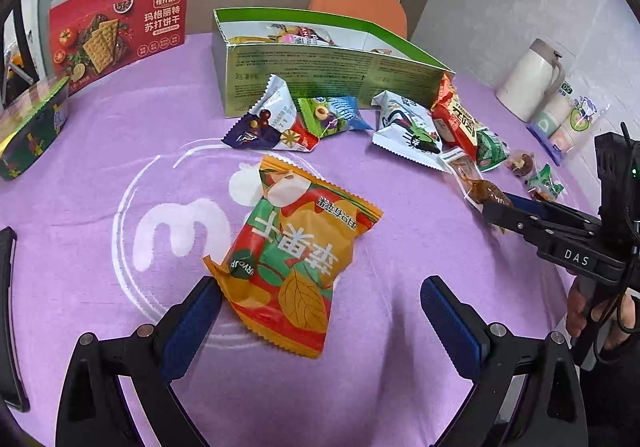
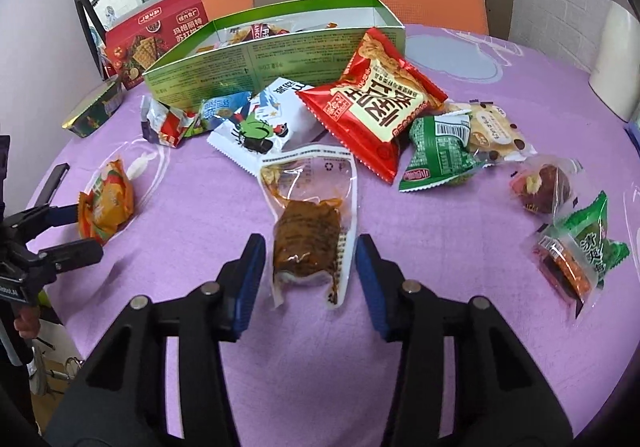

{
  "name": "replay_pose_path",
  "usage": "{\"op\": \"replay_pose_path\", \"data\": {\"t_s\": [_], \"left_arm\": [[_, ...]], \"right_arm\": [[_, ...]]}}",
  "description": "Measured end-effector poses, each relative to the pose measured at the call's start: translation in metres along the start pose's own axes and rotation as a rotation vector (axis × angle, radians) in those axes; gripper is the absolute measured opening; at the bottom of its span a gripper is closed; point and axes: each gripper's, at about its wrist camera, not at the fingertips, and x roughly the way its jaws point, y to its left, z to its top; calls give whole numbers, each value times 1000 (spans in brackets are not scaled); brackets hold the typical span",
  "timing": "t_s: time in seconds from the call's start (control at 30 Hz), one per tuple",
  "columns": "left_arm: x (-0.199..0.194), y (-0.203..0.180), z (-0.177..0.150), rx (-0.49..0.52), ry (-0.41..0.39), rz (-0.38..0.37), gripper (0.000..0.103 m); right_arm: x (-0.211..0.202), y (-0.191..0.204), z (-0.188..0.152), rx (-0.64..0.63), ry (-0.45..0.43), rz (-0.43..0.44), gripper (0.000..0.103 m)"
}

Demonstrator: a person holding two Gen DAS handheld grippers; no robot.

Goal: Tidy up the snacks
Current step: 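Grasp the brown meat snack packet with the right gripper while the left grasps the orange-green packet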

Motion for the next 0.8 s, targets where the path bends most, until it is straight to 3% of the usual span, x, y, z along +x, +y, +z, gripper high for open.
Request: {"op": "replay_pose_path", "data": {"t_s": [0.1,0.23,0.43,0.6,0.73,0.8], "left_arm": [[0,2,3,13,-4,60,101],[-1,4,7,10,5,48,89],[9,-3,14,30,12,88,89],[13,-5,17,41,32,88,81],[17,-11,18,87,33,137,81],[17,-14,17,103,22,149,72]], "right_arm": [[1,4,-1,-18,10,-1,55],[3,11,-2,-44,11,-15,56],[9,14,2,-64,16,-43,56],[9,12,3,-56,8,-34,56],[10,13,3,-76,1,-40,56],[10,12,2,-82,-7,-40,46]]}}
